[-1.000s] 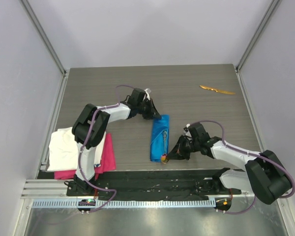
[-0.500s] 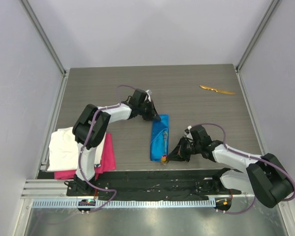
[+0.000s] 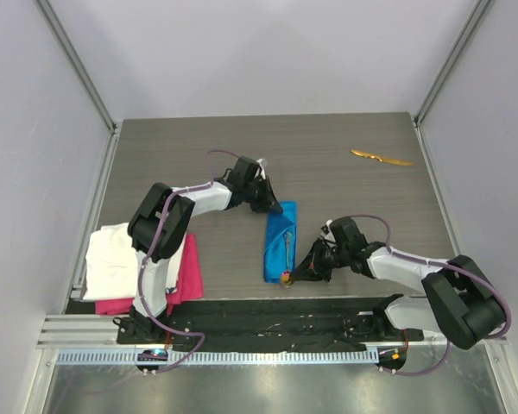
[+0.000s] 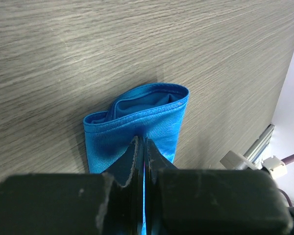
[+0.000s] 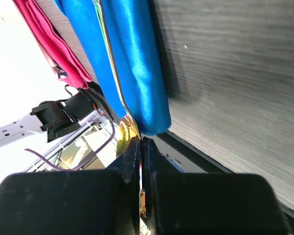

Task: Fold the napkin into a case and place the utensils inside
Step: Insert the spoon into the folded napkin.

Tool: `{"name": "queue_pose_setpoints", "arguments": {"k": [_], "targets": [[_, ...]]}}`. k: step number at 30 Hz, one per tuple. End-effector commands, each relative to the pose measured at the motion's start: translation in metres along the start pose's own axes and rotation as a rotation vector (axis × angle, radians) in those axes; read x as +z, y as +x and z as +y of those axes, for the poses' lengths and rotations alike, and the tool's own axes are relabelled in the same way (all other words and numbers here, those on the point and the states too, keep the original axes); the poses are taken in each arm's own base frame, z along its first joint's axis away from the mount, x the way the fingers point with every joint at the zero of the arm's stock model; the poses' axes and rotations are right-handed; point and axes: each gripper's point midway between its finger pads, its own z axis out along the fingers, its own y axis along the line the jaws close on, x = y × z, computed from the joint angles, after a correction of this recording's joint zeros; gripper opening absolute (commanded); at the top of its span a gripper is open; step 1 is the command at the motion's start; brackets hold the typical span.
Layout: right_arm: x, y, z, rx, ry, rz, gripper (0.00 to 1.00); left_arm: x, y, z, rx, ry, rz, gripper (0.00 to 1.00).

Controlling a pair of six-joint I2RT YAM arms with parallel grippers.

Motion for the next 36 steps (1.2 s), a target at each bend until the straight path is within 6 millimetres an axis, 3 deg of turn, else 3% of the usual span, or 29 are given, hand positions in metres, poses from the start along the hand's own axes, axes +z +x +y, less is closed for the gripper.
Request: {"name": "queue_pose_setpoints", "arguments": {"k": [1,17,22,30,36], "targets": [[-0.002,-0.008,0.026,-0.043,-0.063,0.008,0.01,-0.002,-0.006,-0.006,0.034,-0.001,-0.021,0.02],[0.008,-0.047,0.034,-0.127,-0.025,-0.035,0.01,-0.009,-0.013,-0.016,0.029,-0.012,-0.016,0.02],[0.011,-0.056,0.035,-0.145,-0.007,-0.054,0.01,-0.013,-0.02,-0.008,0.024,-0.068,-0.032,0.02],[0.015,-0.06,0.03,-0.134,0.006,-0.081,0.01,-0.024,-0.019,-0.005,0.017,-0.082,-0.04,0.01],[0.027,-0.057,0.046,-0.149,-0.044,-0.096,0.01,-0.03,-0.019,-0.008,0.018,-0.08,-0.046,0.01]]}}
